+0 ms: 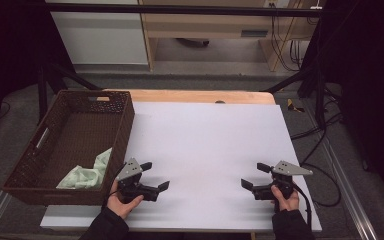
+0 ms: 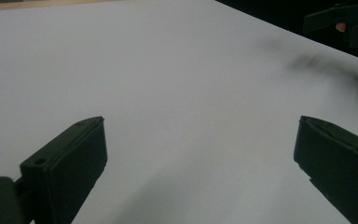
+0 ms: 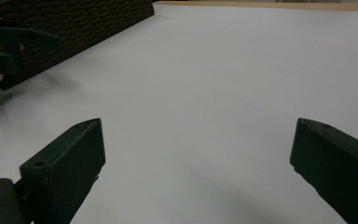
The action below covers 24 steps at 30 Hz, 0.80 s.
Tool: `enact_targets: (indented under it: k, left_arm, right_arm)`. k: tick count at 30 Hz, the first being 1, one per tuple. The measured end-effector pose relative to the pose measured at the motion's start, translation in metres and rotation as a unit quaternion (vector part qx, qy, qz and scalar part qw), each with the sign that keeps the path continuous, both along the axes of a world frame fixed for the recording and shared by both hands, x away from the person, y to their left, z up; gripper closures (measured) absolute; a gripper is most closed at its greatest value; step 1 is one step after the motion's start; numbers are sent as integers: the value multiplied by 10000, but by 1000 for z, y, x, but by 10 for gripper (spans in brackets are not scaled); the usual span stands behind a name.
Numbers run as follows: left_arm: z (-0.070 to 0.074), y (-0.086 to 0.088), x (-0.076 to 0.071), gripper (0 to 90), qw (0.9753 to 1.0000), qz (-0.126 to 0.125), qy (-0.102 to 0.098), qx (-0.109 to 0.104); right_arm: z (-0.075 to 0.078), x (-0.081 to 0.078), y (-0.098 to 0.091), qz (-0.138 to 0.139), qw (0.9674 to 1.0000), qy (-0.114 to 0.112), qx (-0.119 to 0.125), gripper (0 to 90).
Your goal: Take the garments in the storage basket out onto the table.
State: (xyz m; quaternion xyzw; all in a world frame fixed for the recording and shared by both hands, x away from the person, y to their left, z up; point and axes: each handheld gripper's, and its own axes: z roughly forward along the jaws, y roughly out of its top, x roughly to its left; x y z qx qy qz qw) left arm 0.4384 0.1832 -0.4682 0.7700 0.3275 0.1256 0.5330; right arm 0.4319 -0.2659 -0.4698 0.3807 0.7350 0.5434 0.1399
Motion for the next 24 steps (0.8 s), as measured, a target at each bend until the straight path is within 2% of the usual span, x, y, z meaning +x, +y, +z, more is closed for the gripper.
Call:
enact_targets:
  k: [24]
  left_arm:
    - [8, 0, -1, 23, 9999, 134, 25, 20]
  right_arm:
    - [0, 0, 0, -3, 10000, 2, -79, 39]
